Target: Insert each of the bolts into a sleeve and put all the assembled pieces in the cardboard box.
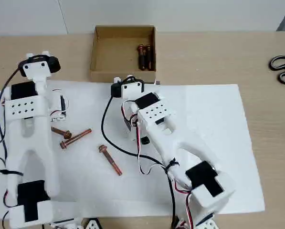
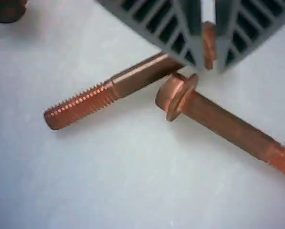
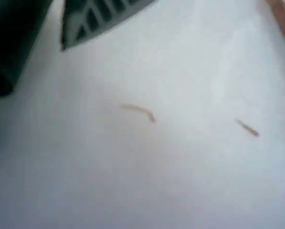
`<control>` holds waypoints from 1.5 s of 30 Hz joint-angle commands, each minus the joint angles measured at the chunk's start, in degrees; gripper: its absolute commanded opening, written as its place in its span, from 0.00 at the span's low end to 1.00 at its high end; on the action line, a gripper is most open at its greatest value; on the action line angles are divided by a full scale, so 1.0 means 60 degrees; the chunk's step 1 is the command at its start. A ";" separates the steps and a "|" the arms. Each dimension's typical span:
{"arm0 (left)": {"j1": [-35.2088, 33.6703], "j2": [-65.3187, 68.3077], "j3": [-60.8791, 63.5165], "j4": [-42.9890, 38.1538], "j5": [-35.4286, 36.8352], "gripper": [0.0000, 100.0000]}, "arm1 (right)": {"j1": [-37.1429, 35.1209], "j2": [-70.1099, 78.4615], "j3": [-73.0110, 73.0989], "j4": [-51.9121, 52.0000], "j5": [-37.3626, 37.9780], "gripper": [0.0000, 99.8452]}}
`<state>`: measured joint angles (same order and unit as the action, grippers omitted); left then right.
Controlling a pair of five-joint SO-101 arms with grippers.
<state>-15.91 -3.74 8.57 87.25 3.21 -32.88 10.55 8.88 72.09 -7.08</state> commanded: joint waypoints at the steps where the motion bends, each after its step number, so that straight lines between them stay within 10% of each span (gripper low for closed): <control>1: -0.0015 -0.0147 -0.0359 0.0000 -0.0029 0.00 | 0.0007 0.0095 -0.0469 -0.0300 0.0000 0.14; 29: 0.0088 -0.0161 -0.3201 0.1670 0.0586 0.00 | 0.0872 -0.1502 -0.2227 0.1516 -0.0059 0.00; 45: 0.2300 -0.1114 -0.5048 0.2110 0.0527 0.00 | 0.2630 -0.4740 -0.2198 0.4051 -0.0073 0.00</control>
<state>-2.55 -6.46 -19.38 99.38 6.46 -19.52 -13.71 -1.49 94.51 -7.08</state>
